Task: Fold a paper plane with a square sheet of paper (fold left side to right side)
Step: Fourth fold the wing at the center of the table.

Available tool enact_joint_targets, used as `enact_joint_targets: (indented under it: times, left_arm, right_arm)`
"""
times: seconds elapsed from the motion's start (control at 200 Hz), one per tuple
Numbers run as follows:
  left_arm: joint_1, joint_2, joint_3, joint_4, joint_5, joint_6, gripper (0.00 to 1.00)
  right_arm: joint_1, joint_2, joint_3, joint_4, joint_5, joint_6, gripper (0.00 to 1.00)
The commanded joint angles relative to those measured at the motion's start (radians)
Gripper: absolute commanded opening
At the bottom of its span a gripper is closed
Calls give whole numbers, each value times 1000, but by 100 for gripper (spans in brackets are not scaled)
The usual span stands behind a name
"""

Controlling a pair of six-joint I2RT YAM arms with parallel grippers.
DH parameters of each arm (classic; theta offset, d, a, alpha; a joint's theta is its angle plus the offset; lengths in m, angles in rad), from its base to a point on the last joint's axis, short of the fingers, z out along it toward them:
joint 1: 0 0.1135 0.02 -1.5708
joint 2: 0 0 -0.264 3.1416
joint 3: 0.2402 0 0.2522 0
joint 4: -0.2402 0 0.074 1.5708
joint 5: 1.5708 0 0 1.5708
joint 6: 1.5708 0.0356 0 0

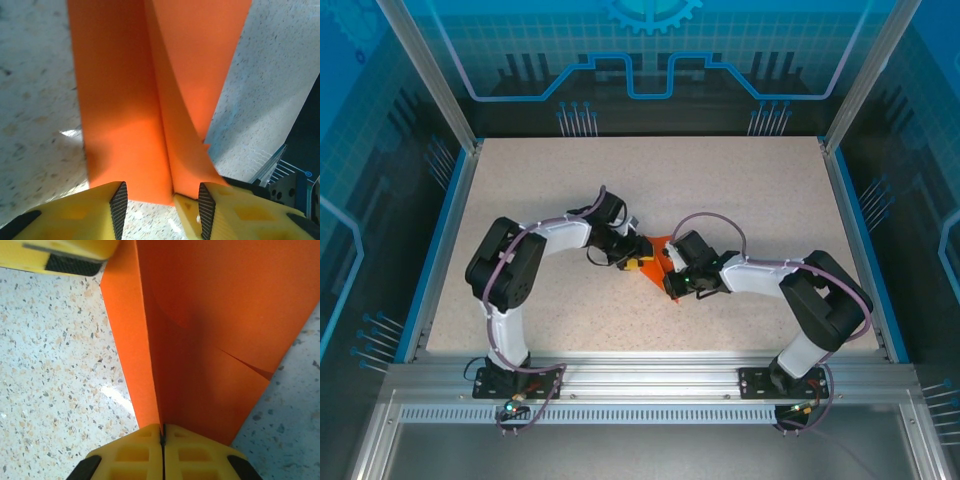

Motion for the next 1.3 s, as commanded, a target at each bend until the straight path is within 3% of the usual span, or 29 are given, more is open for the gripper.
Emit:
enact_joint_targets:
  times: [0.0,0.92,1.296]
  left_arm:
    - [-13,36,42,3,30,-19,45]
    - [-24,149,102,-73,-39,-33,47]
    - [-23,151,103,-81,-42,-29,47]
  right_arm:
    - [-16,-15,-16,30,-43,17,7]
    - [-62,-5,-37,79,-134,38,13]
    - [-121,-110,-38,46,-207,26,34]
